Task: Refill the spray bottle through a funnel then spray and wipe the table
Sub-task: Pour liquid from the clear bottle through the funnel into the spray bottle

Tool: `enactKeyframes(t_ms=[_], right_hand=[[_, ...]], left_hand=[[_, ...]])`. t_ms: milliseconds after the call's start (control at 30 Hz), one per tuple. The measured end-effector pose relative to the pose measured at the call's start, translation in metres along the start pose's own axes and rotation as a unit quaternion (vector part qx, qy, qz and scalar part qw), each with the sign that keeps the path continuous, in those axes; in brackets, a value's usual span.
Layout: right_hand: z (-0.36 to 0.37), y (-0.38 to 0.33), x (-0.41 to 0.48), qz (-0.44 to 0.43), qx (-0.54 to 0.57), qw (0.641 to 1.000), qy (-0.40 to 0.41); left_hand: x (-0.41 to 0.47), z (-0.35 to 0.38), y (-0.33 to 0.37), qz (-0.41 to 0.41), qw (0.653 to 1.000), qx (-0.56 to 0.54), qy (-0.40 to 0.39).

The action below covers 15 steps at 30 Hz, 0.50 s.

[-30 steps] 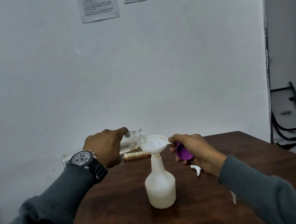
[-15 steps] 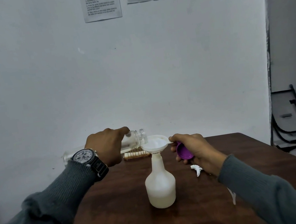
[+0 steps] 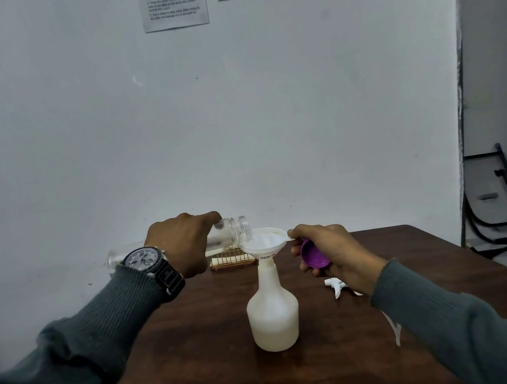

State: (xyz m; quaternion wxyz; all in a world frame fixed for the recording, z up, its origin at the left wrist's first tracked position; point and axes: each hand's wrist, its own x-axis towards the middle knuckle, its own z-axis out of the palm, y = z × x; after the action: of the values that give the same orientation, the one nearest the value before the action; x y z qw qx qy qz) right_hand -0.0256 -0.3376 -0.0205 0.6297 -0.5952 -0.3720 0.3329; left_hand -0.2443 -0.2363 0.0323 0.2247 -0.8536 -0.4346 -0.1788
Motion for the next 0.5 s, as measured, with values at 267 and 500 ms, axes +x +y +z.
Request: enactKeyframes(t_ms=[267,500], right_hand=[[-0.0022,0.0021,0.0019,-0.003,-0.001,1.000,-0.002],[-0.0031,0.0024,0.0014,-0.003,-0.001,1.000,-0.001]], left_hand=[[0.0021,-0.0008,0.0011,0.003,1.000,-0.001,0.000],[0.0029,0.0002,0.0007,0.010,1.000,0.005,0.005]])
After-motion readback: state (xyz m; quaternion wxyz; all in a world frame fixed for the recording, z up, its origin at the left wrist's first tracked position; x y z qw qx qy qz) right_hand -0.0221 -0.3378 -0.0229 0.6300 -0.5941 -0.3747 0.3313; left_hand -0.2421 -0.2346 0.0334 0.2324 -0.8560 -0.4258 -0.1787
